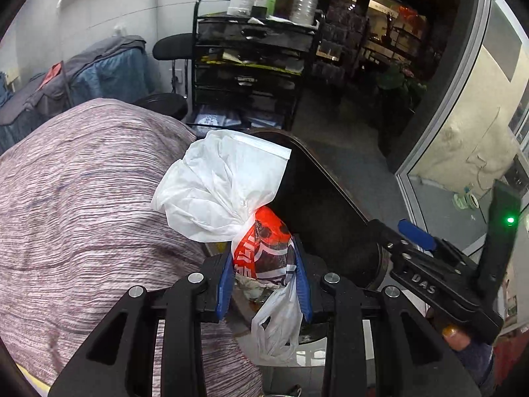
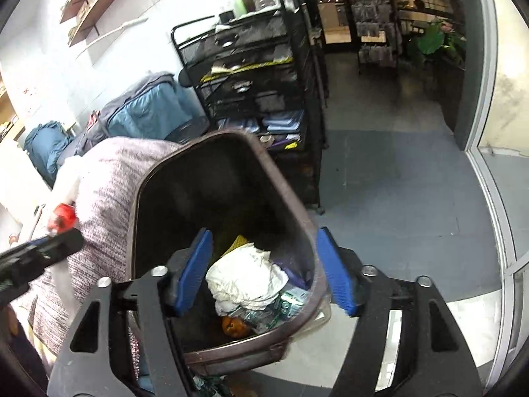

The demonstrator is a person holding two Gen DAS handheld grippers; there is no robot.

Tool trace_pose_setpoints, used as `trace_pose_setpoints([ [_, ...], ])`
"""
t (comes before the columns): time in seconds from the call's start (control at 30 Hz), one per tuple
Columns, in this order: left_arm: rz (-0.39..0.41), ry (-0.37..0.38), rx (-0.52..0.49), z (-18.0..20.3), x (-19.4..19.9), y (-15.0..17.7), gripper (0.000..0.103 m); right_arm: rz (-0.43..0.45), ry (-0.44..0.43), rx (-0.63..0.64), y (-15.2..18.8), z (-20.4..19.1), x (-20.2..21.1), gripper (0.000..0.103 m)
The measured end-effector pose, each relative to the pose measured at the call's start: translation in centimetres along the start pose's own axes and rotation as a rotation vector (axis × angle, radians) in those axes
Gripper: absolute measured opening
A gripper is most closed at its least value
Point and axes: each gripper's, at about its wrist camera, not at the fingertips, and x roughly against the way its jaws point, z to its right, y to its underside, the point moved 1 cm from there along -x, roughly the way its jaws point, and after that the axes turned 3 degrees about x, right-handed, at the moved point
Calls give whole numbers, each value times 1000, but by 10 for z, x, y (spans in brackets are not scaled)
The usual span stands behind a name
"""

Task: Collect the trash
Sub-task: 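Carry the paper bag and can bag to the brown bin and release both inside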

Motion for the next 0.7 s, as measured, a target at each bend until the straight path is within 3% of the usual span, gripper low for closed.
trace_pose_setpoints([
  [0.47,-76,1,-66,27,-45,-10,33,34,59,-73,-6,35,15,74],
  [0.57,-69,6,-60,28,-47,-10,54,35,69,-80,-6,39,14,75],
  [0.63,-42,7,-58,28,-45,-8,74,35,74,-84,-6,40,13,77],
  [0.7,-7,2,-65,29,-39,-7,81,42,85,-93,-5,42,14,82],
])
